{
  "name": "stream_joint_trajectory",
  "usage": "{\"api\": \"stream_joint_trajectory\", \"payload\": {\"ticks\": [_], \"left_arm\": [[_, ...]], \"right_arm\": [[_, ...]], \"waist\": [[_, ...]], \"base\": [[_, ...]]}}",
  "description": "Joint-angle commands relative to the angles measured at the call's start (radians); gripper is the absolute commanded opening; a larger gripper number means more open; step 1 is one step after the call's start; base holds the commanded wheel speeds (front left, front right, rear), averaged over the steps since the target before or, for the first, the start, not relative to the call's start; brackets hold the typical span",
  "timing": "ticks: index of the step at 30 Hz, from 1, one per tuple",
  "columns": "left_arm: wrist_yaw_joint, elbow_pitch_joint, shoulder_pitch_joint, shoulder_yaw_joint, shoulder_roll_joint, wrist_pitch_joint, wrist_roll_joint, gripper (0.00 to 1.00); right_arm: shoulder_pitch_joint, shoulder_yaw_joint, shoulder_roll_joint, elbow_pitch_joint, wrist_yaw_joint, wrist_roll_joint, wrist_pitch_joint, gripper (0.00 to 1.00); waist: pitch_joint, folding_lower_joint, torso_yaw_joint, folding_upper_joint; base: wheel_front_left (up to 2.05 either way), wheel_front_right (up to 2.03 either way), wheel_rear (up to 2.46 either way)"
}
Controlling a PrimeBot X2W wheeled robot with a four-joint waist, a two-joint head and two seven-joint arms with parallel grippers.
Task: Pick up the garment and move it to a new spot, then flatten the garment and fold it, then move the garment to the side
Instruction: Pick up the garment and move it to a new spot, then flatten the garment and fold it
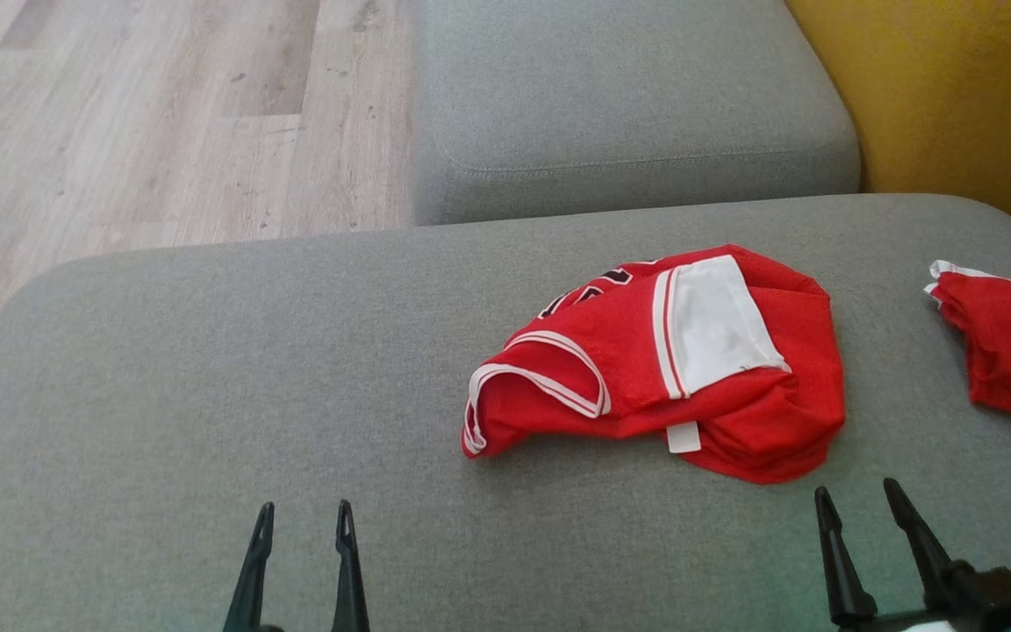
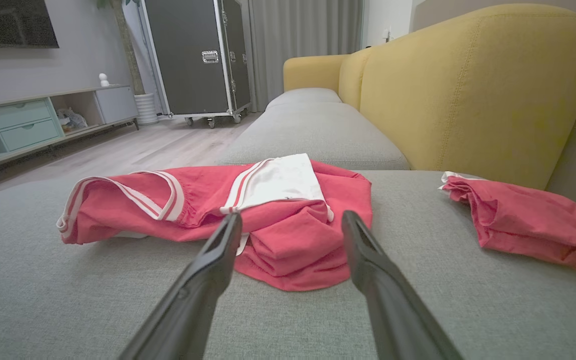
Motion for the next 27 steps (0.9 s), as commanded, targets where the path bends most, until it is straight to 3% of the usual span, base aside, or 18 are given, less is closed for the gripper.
{"api": "stream_joint_trajectory", "payload": {"ticks": [1,27], "left_arm": [[0.000,-0.036,-0.036,0.034,-0.006,-0.008,0.008,1.00],[-0.012,-0.009,-0.017,0.049,-0.006,-0.008,0.006,1.00]], "right_arm": [[-0.028,0.023,-0.008,-0.030,-0.001,-0.011,-0.004,1.00],[-0.045,0.033,-0.010,-0.032,-0.001,-0.012,-0.004,1.00]], "waist": [[-0.001,0.0001,0.003,-0.0001],[-0.004,0.0001,0.017,-0.0001]], "base": [[0.00,0.00,0.00],[0.00,0.00,0.00]]}}
